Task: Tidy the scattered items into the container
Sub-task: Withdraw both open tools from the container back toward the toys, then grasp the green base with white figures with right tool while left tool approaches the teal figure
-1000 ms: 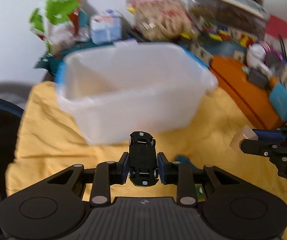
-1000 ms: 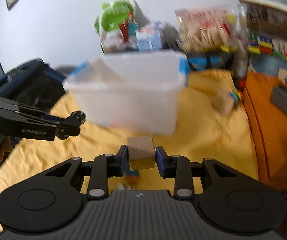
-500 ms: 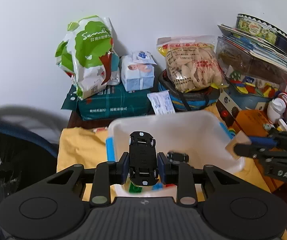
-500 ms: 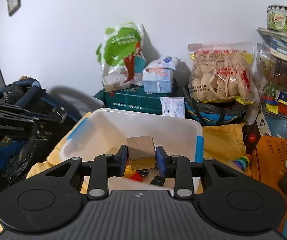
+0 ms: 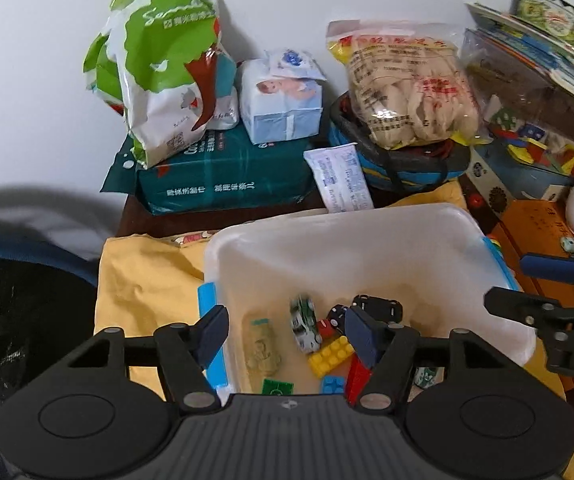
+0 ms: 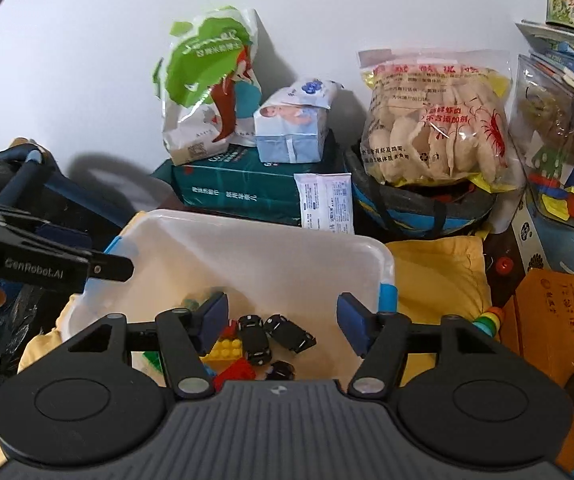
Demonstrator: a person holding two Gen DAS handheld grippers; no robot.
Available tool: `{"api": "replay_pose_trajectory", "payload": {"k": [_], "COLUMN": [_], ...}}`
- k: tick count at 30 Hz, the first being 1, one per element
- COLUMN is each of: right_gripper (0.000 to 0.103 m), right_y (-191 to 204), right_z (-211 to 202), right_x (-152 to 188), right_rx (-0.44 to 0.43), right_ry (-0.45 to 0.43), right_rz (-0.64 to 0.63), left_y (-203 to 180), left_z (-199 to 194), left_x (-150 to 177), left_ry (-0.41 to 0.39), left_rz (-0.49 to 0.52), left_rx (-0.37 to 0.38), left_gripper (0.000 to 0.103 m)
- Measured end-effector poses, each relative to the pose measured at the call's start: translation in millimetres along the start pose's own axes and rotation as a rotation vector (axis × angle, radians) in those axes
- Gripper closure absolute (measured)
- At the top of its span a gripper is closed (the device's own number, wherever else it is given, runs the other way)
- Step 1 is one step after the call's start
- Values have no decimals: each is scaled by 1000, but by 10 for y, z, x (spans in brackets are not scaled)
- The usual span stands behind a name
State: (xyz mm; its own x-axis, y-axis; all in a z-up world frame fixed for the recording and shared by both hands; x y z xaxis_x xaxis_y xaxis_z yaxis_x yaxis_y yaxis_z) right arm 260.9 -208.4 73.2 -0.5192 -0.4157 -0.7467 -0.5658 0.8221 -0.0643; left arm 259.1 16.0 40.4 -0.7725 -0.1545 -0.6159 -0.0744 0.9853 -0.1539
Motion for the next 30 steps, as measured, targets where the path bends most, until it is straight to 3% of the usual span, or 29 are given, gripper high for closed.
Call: {"api": "replay_pose_trajectory", "payload": {"k": [3, 7, 12, 15, 24, 28, 30], "right_gripper": [39, 39, 39, 40, 49, 72, 76], "right_y": [80, 320, 660, 759, 766, 770, 777], "right_z": [-184, -419, -366, -289, -15, 27, -16], "right_x": [211, 745, 1584, 1903, 1956, 2022, 2013], "right_rx": [-36, -106, -147, -160, -194, -207, -224], "right_ry": [-15, -7, 120, 165, 180, 190, 179], "right_rz": [-8, -54, -172, -213, -178, -181, -173], "left_y": [2, 26, 2, -35, -90, -107, -120], "left_z": [-115, -261, -264, -203, -181, -182, -159], "left_x": [171, 578, 1194, 1499, 1819, 1829, 1842], "left_ry": [-7, 9, 62, 113, 155, 155, 157], "left_rz": [19, 3, 9, 18, 23, 23, 24], "left_rx": [24, 76, 88, 86, 73, 63, 58], "left_gripper": [35, 35, 35, 35, 35, 35, 35]}}
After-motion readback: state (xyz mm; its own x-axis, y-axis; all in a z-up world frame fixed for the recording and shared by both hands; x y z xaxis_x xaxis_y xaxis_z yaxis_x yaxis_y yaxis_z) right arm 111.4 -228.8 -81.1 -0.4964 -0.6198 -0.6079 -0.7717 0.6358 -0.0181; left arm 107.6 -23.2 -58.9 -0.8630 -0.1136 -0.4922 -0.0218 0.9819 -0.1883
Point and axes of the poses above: each gripper's, at about its wrist camera, not at the fingertips, and z roughly the way its jaws point, y to its left, x to its underside, the point moved 3 cm from there along z, roughly the way its jaws point, and after that the axes turned 11 degrees about -z, right-handed, at the moved point
